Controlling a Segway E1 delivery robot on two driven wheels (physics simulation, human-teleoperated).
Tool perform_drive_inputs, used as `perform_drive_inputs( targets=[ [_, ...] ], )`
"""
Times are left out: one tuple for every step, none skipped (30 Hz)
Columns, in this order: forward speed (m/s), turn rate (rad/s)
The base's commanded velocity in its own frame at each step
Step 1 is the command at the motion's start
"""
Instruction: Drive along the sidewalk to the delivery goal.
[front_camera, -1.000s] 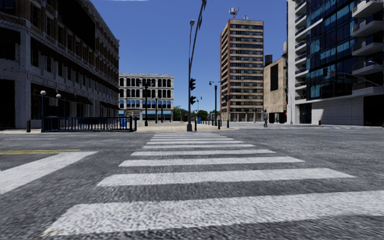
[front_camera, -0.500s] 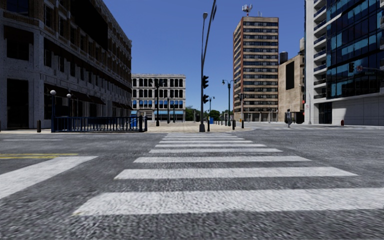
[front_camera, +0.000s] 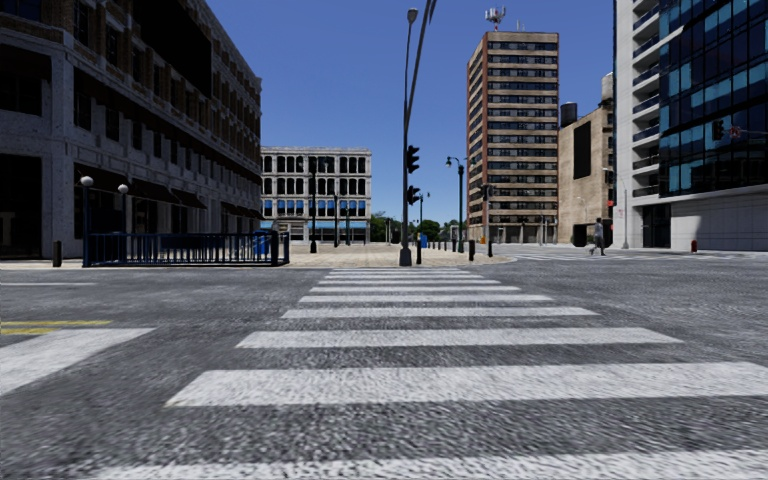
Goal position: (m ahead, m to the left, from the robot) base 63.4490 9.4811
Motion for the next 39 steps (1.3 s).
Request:
perform_drive_inputs(
  targets=[
    [1.5, 0.0],
    [1.5, 0.0],
    [1.5, 0.0],
    [1.5, 0.0],
    [1.5, 0.0],
    [1.5, 0.0],
    [1.51, 0.0],
    [1.53, 0.0],
    [1.53, 0.0],
    [1.56, 0.0],
    [1.58, 0.0],
    [1.6, 0.0],
    [1.62, 0.01],
    [1.64, 0.02],
    [1.64, 0.02],
    [1.64, 0.03],
    [1.64, 0.03],
    [1.64, 0.03],
    [1.64, 0.03],
    [1.64, 0.03],
    [1.64, 0.03],
    [1.64, 0.03],
    [1.64, 0.03],
    [1.64, 0.03],
    [1.64, 0.04],
    [1.64, 0.09],
    [1.64, 0.12],
    [1.64, 0.12],
    [1.64, 0.14],
    [1.64, 0.16],
    [1.64, 0.17],
    [1.64, 0.17],
    [1.64, 0.17],
    [1.64, 0.17],
    [1.64, 0.17],
    [1.64, 0.17],
    [1.64, 0.17],
    [1.64, 0.17],
    [1.64, 0.17]
  ],
)
